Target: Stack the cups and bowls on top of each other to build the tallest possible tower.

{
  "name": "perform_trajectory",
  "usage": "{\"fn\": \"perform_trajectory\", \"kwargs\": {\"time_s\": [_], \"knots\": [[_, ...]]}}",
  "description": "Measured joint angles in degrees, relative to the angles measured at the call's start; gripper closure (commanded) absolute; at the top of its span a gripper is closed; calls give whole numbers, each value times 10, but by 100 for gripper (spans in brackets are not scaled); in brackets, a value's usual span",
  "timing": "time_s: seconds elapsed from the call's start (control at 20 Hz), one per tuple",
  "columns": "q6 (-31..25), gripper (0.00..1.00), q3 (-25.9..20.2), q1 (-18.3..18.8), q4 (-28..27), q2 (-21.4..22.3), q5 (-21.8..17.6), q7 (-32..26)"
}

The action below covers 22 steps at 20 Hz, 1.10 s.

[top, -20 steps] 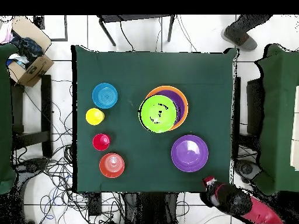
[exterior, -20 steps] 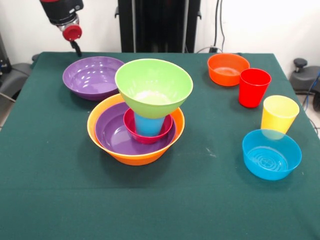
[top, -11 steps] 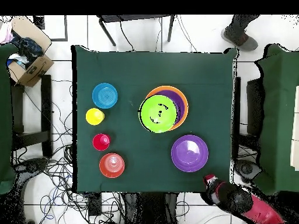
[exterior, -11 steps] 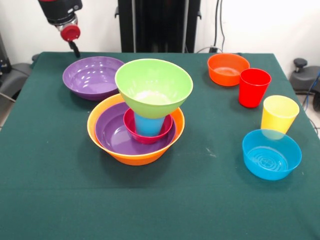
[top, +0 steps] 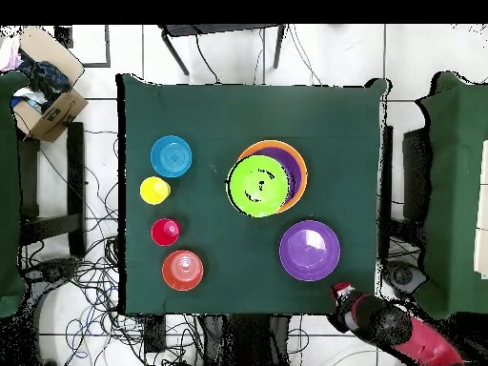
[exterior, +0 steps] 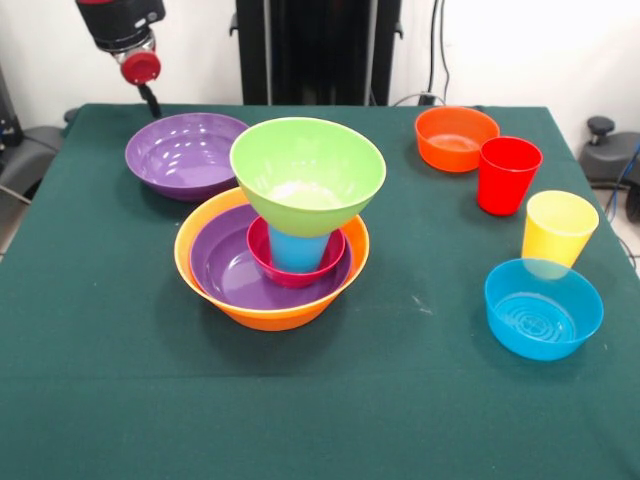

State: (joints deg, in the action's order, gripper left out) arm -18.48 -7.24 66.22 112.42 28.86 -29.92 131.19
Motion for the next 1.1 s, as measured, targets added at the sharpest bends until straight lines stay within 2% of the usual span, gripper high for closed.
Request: {"fn": "perform_trajectory", "kwargs": {"time_s": [0.7, 1.1], "knots": [[-3, 0, 0, -33, 0, 22, 36, 0], [-38, 0, -1, -46, 0, 50, 65, 0]]}}
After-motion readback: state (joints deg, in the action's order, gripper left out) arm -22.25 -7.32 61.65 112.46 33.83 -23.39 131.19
